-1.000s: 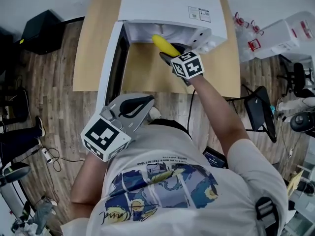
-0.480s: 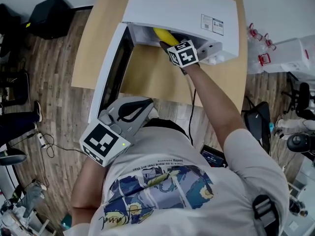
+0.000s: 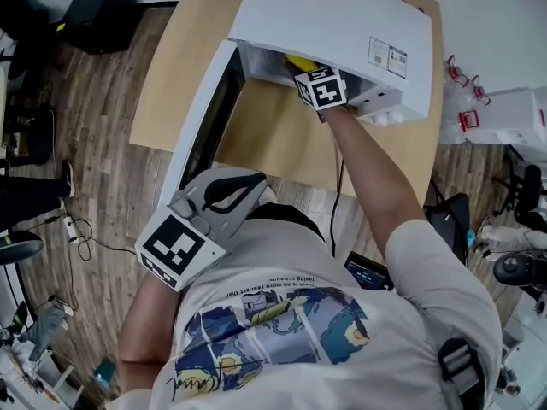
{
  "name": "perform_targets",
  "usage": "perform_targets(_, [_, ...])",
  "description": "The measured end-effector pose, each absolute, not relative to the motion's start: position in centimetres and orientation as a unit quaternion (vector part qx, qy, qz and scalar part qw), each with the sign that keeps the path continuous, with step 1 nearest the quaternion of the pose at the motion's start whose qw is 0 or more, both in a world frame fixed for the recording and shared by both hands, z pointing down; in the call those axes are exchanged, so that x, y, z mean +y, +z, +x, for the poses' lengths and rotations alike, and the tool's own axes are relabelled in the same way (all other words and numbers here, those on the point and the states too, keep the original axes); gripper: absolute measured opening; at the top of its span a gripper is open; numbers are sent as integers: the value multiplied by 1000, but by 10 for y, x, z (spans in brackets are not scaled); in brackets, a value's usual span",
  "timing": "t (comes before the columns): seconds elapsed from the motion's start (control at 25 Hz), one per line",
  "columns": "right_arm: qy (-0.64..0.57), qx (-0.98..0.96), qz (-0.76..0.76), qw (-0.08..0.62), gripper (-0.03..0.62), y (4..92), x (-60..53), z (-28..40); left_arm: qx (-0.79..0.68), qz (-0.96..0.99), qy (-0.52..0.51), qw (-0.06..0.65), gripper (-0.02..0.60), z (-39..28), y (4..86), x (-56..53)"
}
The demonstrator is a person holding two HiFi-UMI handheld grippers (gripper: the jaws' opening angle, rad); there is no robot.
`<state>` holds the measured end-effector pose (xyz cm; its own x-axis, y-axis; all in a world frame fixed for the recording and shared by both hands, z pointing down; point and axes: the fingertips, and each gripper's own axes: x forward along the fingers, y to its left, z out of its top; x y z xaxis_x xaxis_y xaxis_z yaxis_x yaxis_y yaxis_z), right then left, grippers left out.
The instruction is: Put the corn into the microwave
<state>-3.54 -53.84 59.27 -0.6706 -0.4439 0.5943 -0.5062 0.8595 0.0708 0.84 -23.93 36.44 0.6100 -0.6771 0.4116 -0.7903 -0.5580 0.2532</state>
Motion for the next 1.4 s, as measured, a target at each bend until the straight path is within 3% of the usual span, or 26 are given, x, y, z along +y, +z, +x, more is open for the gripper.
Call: perform_targets(1.4, [14,-901,289,323,255,598,-553,-45,-450,854,133,223,9,-13,367,-217])
